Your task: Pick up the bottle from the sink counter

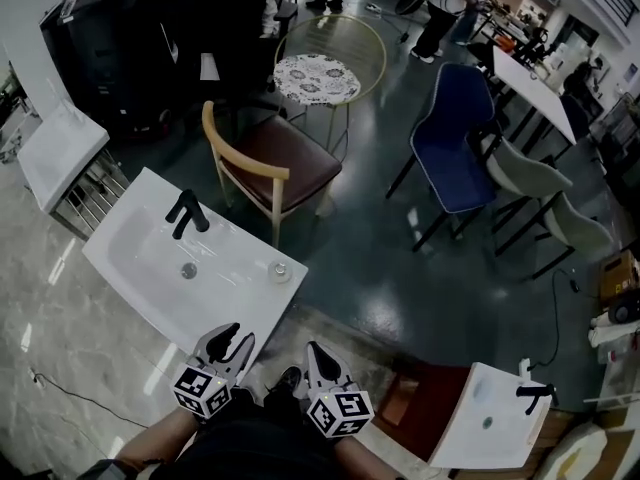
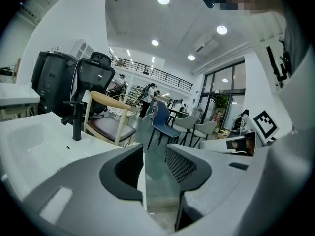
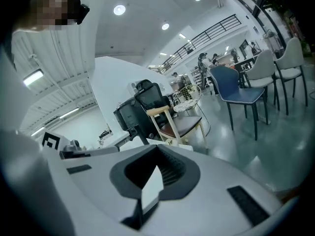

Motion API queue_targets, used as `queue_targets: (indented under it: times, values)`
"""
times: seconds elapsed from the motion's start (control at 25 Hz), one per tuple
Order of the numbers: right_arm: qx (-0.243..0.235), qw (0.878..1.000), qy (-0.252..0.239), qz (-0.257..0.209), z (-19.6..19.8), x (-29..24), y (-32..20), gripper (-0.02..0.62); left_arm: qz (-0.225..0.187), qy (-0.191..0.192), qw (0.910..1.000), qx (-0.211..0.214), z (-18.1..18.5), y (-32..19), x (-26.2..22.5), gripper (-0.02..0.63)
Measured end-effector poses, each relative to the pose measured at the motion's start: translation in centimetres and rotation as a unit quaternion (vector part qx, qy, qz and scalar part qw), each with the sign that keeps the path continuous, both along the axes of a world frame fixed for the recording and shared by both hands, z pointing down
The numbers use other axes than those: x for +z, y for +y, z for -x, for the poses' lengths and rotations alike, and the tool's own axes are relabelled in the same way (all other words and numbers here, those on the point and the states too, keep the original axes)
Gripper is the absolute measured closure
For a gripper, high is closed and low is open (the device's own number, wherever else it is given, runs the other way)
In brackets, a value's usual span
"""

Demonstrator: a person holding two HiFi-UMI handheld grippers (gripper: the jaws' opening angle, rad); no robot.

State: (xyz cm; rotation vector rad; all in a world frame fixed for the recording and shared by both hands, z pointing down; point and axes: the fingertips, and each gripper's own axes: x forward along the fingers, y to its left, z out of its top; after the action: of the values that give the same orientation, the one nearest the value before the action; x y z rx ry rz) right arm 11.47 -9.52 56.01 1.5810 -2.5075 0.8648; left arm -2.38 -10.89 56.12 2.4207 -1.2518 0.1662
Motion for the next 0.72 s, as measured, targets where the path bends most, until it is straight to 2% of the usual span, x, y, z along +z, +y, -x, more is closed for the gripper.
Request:
queue_targets:
  times: [0.24, 0.44, 0.72]
  values:
    - [-0.009, 1.0, 0.002, 0.016, -0.3, 1.1, -2.4, 0.588, -0.005, -0.053, 0.9985, -0.009, 0.6, -3.7, 1.9, 0.44]
    - [0.006, 1.0, 0.008, 0.02, 0.2, 1.9, -4.6, 0.588, -0.004, -0.072, 0.9974, 0.002, 1.3, -7.3, 3.6, 0.424]
    - [0.056, 0.997, 0.011, 0.048, 0.6, 3.1, -5.6, 0.588, -0.01, -0.088, 0.9944, 0.057, -0.1, -11.5, 5.5, 0.338]
